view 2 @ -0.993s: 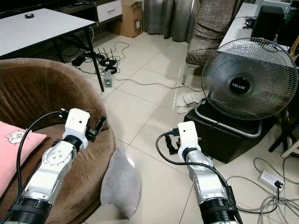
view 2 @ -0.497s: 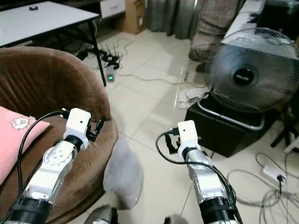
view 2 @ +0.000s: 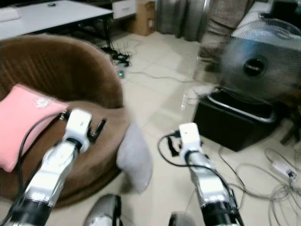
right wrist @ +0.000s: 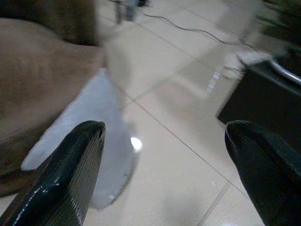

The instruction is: Move the pillow to the sofa from floor

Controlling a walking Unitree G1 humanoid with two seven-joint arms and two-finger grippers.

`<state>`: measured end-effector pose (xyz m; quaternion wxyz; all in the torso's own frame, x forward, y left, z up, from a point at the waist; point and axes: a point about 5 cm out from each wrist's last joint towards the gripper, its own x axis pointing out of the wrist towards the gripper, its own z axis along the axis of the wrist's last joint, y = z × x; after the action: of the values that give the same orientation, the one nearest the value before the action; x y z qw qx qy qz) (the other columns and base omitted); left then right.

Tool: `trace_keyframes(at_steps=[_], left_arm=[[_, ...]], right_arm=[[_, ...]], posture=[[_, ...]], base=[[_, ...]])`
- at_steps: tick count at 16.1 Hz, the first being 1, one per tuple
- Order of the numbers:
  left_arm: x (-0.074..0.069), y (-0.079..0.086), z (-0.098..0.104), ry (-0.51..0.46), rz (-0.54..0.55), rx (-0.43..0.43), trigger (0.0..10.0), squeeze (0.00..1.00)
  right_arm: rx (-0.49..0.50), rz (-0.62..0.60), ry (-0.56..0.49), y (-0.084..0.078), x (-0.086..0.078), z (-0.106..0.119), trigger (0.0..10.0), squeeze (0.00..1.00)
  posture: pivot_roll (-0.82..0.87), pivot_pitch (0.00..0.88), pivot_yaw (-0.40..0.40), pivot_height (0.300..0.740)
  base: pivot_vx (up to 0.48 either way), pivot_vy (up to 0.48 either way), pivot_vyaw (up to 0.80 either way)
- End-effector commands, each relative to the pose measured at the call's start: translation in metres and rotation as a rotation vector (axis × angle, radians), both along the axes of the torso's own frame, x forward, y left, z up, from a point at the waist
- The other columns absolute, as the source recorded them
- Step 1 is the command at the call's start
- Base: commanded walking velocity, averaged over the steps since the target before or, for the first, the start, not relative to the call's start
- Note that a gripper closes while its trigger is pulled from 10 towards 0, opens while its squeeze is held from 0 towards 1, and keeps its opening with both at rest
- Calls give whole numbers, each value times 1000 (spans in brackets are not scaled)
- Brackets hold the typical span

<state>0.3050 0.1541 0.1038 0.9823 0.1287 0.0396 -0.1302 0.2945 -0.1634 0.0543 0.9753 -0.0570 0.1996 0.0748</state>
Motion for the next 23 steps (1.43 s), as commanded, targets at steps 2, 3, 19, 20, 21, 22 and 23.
trace_keyframes(at_steps=[2, 3, 19, 20, 21, 22, 23], left_arm=[[-3, 2, -9, 41, 3, 7, 10000, 0], [-4, 1, -9, 41, 0, 7, 10000, 0], [-5, 0, -11, 49, -18, 6, 10000, 0], [-5, 0, -11, 50, -17, 6, 10000, 0], [-5, 0, -11, 49, -16, 11, 10000, 0], [-5, 0, -11, 48, -14, 14, 10000, 0], [-5, 0, -11, 48, -13, 14, 10000, 0]], right_arm=[[6, 6, -4, 1, 2, 2, 10000, 0], [6, 7, -4, 1, 2, 2, 10000, 0], [6, 7, -1, 2, 1, 0, 10000, 0], [6, 6, 0, 1, 1, 0, 10000, 0], [6, 6, 0, 1, 1, 0, 10000, 0], [7, 6, 0, 1, 1, 0, 10000, 0], [8, 6, 0, 1, 1, 0, 10000, 0]], posture=[[32, 0, 16, 655], [32, 0, 16, 655], [31, 0, 15, 655], [31, 0, 15, 655], [30, 0, 17, 655], [30, 0, 17, 655], [30, 0, 17, 655]], base=[[0, 0, 0], [255, 0, 0], [321, 0, 0], [326, 0, 0], [289, 0, 0], [0, 0, 0], [0, 0, 0]])
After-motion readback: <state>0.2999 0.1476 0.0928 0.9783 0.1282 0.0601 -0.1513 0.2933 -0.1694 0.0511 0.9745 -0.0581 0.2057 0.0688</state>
